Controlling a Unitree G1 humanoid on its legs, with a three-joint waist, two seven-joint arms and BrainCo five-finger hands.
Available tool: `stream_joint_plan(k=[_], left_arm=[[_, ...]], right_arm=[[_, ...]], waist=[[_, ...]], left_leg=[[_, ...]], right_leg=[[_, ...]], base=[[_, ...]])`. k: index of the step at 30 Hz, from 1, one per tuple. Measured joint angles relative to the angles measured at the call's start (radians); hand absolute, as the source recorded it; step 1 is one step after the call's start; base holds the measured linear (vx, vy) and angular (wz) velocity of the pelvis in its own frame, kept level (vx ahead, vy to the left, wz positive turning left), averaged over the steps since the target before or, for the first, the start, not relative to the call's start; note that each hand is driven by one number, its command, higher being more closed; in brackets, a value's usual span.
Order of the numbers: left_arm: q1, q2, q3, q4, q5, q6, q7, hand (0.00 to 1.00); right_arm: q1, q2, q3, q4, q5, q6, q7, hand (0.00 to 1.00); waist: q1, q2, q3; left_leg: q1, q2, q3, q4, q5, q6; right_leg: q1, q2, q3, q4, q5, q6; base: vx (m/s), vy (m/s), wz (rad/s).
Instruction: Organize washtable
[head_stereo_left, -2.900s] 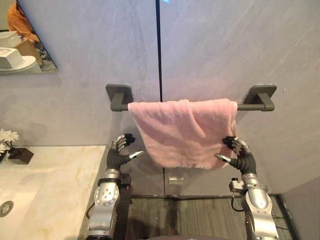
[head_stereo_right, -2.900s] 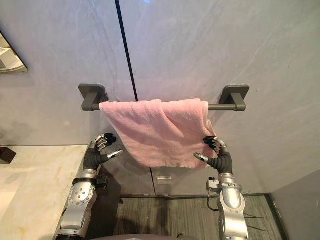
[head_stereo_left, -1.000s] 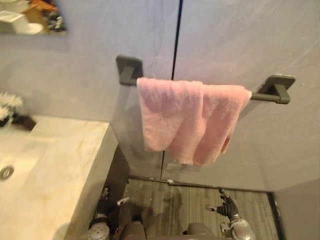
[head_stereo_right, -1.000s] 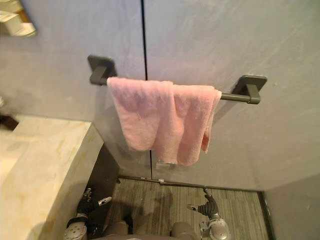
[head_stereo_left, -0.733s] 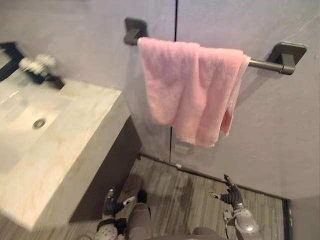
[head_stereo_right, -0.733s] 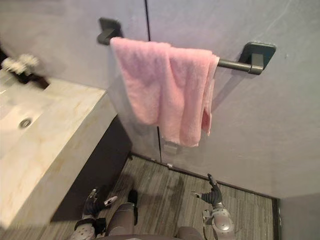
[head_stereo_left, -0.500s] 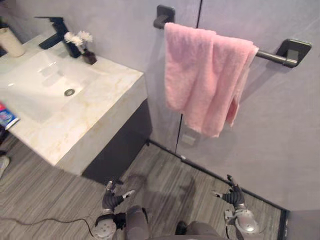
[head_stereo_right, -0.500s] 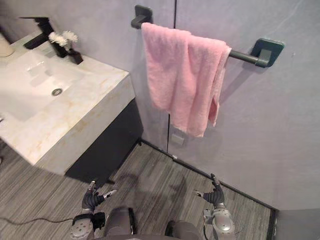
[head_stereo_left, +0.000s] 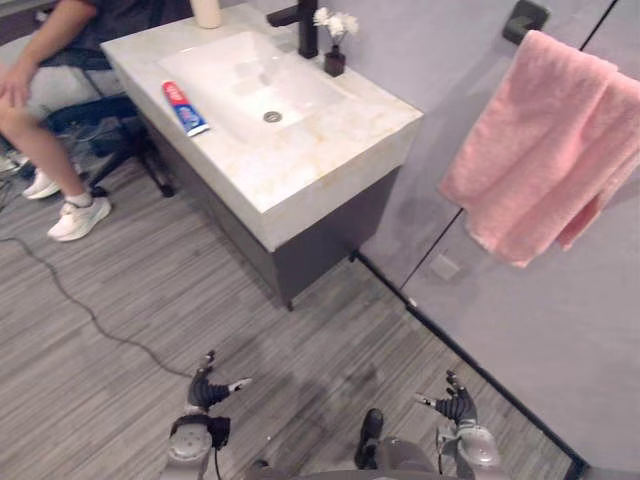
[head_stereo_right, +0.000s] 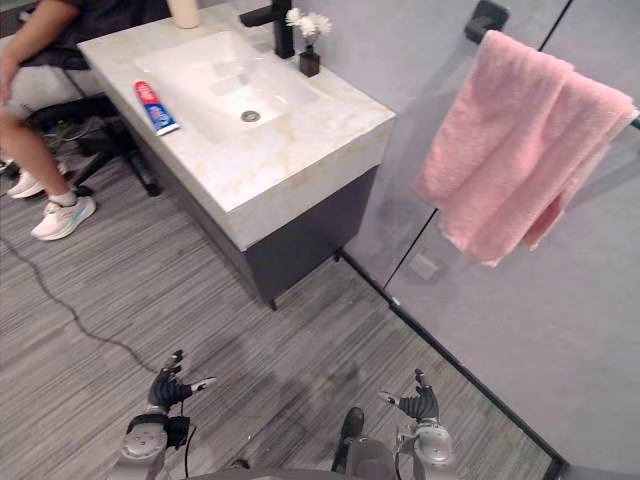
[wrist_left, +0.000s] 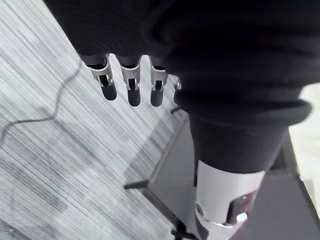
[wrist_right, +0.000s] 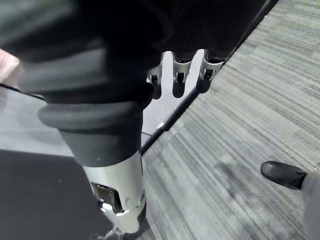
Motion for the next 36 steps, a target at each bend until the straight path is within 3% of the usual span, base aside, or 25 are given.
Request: stream_joint_plan(k=[1, 3, 6, 7, 8, 9, 10, 11, 14, 16, 18, 21, 23, 24, 25, 27, 29, 30, 31, 32, 34, 35, 36], left_arm=[[0.005, -0.005, 0.008, 0.001, 0.0, 0.001, 0.0, 0.0], [0.017, -0.048, 0.007, 0.009, 0.0, 0.001, 0.001, 0.0], [0.027, -0.102, 0.005, 0.031, 0.0, 0.003, 0.001, 0.0], [0.024, -0.111, 0.004, 0.036, -0.001, 0.003, 0.001, 0.0], [0.016, -0.115, 0.003, 0.039, -0.001, 0.003, 0.001, 0.0], [0.001, -0.12, 0.001, 0.05, -0.003, 0.003, 0.001, 0.0], [0.002, -0.122, 0.0, 0.053, -0.003, 0.003, 0.001, 0.0], [0.0, -0.11, 0.008, 0.065, -0.003, 0.003, 0.005, 0.0], [0.018, -0.064, 0.037, 0.092, -0.003, 0.005, 0.019, 0.0], [0.036, -0.051, 0.045, 0.113, -0.002, 0.007, 0.019, 0.0], [0.046, -0.067, 0.045, 0.116, -0.002, 0.009, 0.019, 0.0], [0.051, -0.086, 0.047, 0.113, -0.002, 0.009, 0.019, 0.0], [0.051, -0.085, 0.05, 0.111, -0.003, 0.009, 0.02, 0.0], [0.058, -0.085, 0.057, 0.1, -0.003, 0.01, 0.021, 0.0], [0.059, -0.088, 0.064, 0.092, -0.003, 0.01, 0.022, 0.0], [0.05, -0.082, 0.064, 0.096, -0.005, 0.013, 0.023, 0.0], [0.026, -0.073, 0.064, 0.102, -0.006, 0.013, 0.023, 0.0], [0.018, -0.07, 0.064, 0.114, -0.006, 0.012, 0.022, 0.0], [-0.014, -0.064, 0.063, 0.128, -0.006, 0.01, 0.02, 0.0], [-0.021, -0.063, 0.059, 0.132, -0.006, 0.006, 0.019, 0.0], [-0.019, -0.069, 0.031, 0.134, -0.005, 0.002, 0.016, 0.0], [-0.017, -0.1, 0.03, 0.141, -0.005, 0.008, 0.017, 0.0], [0.0, -0.114, 0.03, 0.125, -0.005, 0.007, 0.016, 0.0]], right_arm=[[0.001, -0.006, 0.001, -0.001, 0.0, 0.001, 0.001, 0.0], [0.014, -0.027, 0.02, -0.005, 0.0, 0.003, 0.001, 0.0], [0.039, -0.023, 0.032, -0.019, 0.001, 0.003, 0.002, 0.0], [0.053, -0.008, 0.036, -0.019, 0.001, 0.003, 0.001, 0.0], [0.064, 0.003, 0.035, -0.019, 0.001, 0.003, 0.001, 0.0], [0.079, 0.003, 0.033, -0.02, 0.006, 0.003, 0.001, 0.0], [0.079, -0.002, 0.032, -0.02, 0.009, 0.002, 0.001, 0.0], [0.068, -0.001, 0.027, -0.012, 0.009, 0.006, 0.0, 0.0], [0.038, 0.033, 0.046, -0.016, 0.007, 0.005, 0.001, 0.0], [0.017, 0.046, 0.055, -0.017, -0.001, 0.005, 0.001, 0.0], [0.005, 0.037, 0.066, -0.019, -0.004, 0.005, 0.001, 0.0], [0.004, 0.024, 0.065, -0.019, -0.012, 0.012, 0.001, 0.0], [0.015, 0.016, 0.065, -0.019, -0.012, 0.018, 0.001, 0.0], [0.036, 0.011, 0.063, -0.019, -0.011, 0.021, 0.001, 0.0], [0.035, 0.007, 0.071, -0.019, -0.011, 0.022, 0.004, 0.0], [0.036, 0.013, 0.073, -0.019, -0.011, 0.021, 0.007, 0.0], [0.036, 0.009, 0.085, -0.02, 0.0, 0.011, 0.019, 0.0], [0.036, 0.004, 0.085, -0.02, 0.001, 0.006, 0.019, 0.0], [0.039, -0.016, 0.083, -0.026, 0.001, -0.002, 0.02, 0.0], [0.043, -0.025, 0.083, -0.027, 0.0, -0.001, 0.021, 0.0], [0.102, -0.037, 0.082, -0.051, 0.0, -0.001, 0.021, 0.0], [0.129, -0.041, 0.071, -0.054, 0.004, 0.003, 0.019, 0.0], [0.138, -0.039, 0.061, -0.087, 0.002, 0.01, 0.019, 0.0]], waist=[[0.003, -0.004, 0.008], [0.01, 0.014, 0.019], [0.008, 0.036, 0.015], [0.004, 0.021, 0.019], [-0.001, 0.017, 0.018], [-0.002, 0.018, 0.019], [-0.003, 0.027, 0.017], [0.006, 0.019, 0.017], [0.04, -0.035, 0.016], [0.043, -0.052, 0.007], [0.055, -0.051, 0.014], [0.055, -0.046, 0.019], [0.051, -0.059, 0.026], [0.036, -0.066, 0.03], [0.029, -0.061, 0.05], [0.026, -0.031, 0.072], [0.012, -0.027, 0.086], [0.005, -0.028, 0.087], [-0.018, -0.029, 0.087], [-0.027, -0.03, 0.085], [-0.046, -0.044, 0.077], [-0.061, -0.023, 0.071], [-0.051, -0.008, 0.065]], left_leg=[[-0.016, -0.003, -0.029, 0.012, -0.004, 0.005], [-0.028, -0.019, -0.077, 0.007, 0.0, 0.005], [-0.077, -0.044, -0.149, -0.016, 0.029, 0.035], [-0.086, -0.044, -0.113, -0.048, 0.041, 0.07], [-0.093, -0.043, -0.072, -0.04, 0.051, 0.078], [-0.121, -0.04, 0.054, 0.017, 0.065, 0.087], [-0.122, -0.039, 0.111, 0.03, 0.103, 0.088], [-0.109, -0.052, 0.136, 0.017, 0.118, 0.072], [-0.098, -0.086, 0.12, 0.004, 0.117, 0.075], [-0.112, -0.098, 0.12, 0.016, 0.102, 0.088], [-0.146, -0.101, 0.139, 0.101, 0.035, 0.1], [-0.199, -0.103, 0.147, 0.24, -0.09, 0.112], [-0.215, -0.123, 0.148, 0.297, -0.146, 0.128], [-0.198, -0.14, 0.128, 0.306, -0.177, 0.14], [-0.172, -0.135, 0.123, 0.299, -0.191, 0.163], [-0.133, -0.104, 0.119, 0.276, -0.196, 0.166], [-0.019, -0.08, 0.114, 0.18, -0.198, 0.155], [0.01, -0.08, 0.111, 0.154, -0.198, 0.151], [0.077, -0.083, 0.102, 0.097, -0.191, 0.13], [0.103, -0.092, 0.09, 0.078, -0.191, 0.124], [0.18, -0.127, 0.046, 0.037, -0.205, 0.083], [0.218, -0.112, 0.02, 0.051, -0.215, 0.054], [0.191, -0.092, 0.033, 0.139, -0.19, 0.008]], right_leg=[[0.001, 0.016, 0.055, 0.018, -0.016, 0.004], [-0.005, 0.01, 0.066, 0.064, -0.045, 0.027], [-0.001, -0.031, -0.031, 0.105, -0.097, 0.043], [0.016, -0.063, -0.091, 0.095, -0.106, 0.051], [0.025, -0.088, -0.118, 0.091, -0.111, 0.059], [0.05, -0.115, -0.167, 0.088, -0.111, 0.06], [0.065, -0.113, -0.188, 0.092, -0.108, 0.064], [0.087, -0.13, -0.199, 0.104, -0.101, 0.065], [0.117, -0.147, -0.155, 0.063, -0.089, 0.08], [0.118, -0.155, -0.138, 0.035, -0.077, 0.085], [0.11, -0.17, -0.11, 0.022, -0.078, 0.091], [0.068, -0.199, -0.057, 0.11, -0.172, 0.121], [0.041, -0.214, -0.007, 0.189, -0.24, 0.089], [0.03, -0.234, -0.004, 0.272, -0.269, 0.014], [-0.057, -0.234, 0.001, 0.457, -0.22, -0.023], [-0.118, -0.183, -0.006, 0.522, -0.272, 0.004], [-0.178, -0.07, -0.076, 0.448, -0.279, 0.009], [-0.195, -0.047, -0.1, 0.42, -0.274, 0.013], [-0.237, -0.004, -0.138, 0.33, -0.221, 0.002], [-0.245, 0.008, -0.136, 0.297, -0.19, -0.001], [-0.277, 0.005, -0.127, 0.28, -0.058, -0.065], [-0.275, 0.0, -0.144, 0.368, -0.051, -0.094], [-0.263, -0.005, -0.16, 0.404, -0.105, -0.112]], base=[[-0.17, -0.045, 0.92], [-0.13, -0.034, 0.91], [-0.06, -0.013, 1.37], [-0.01, 0.03, 1.58], [0.03, 0.12, 1.88], [0.04, 0.134, 1.48], [0.09, 0.149, 1.5], [0.11, 0.131, 1.01], [0.13, 0.132, 0.41], [0.07, 0.103, 0.01], [0.04, 0.098, -0.29], [0.03, 0.173, -0.21], [0.11, 0.147, 0.1], [0.26, 0.147, 0.13], [0.29, 0.186, 0.05], [0.22, 0.12, -0.16], [0.34, 0.082, -0.01], [0.52, 0.027, 0.4], [0.49, -0.004, 0.56], [0.62, -0.023, 0.92], [0.53, -0.05, 0.97], [0.63, -0.082, 0.7], [0.63, -0.101, 0.51]])
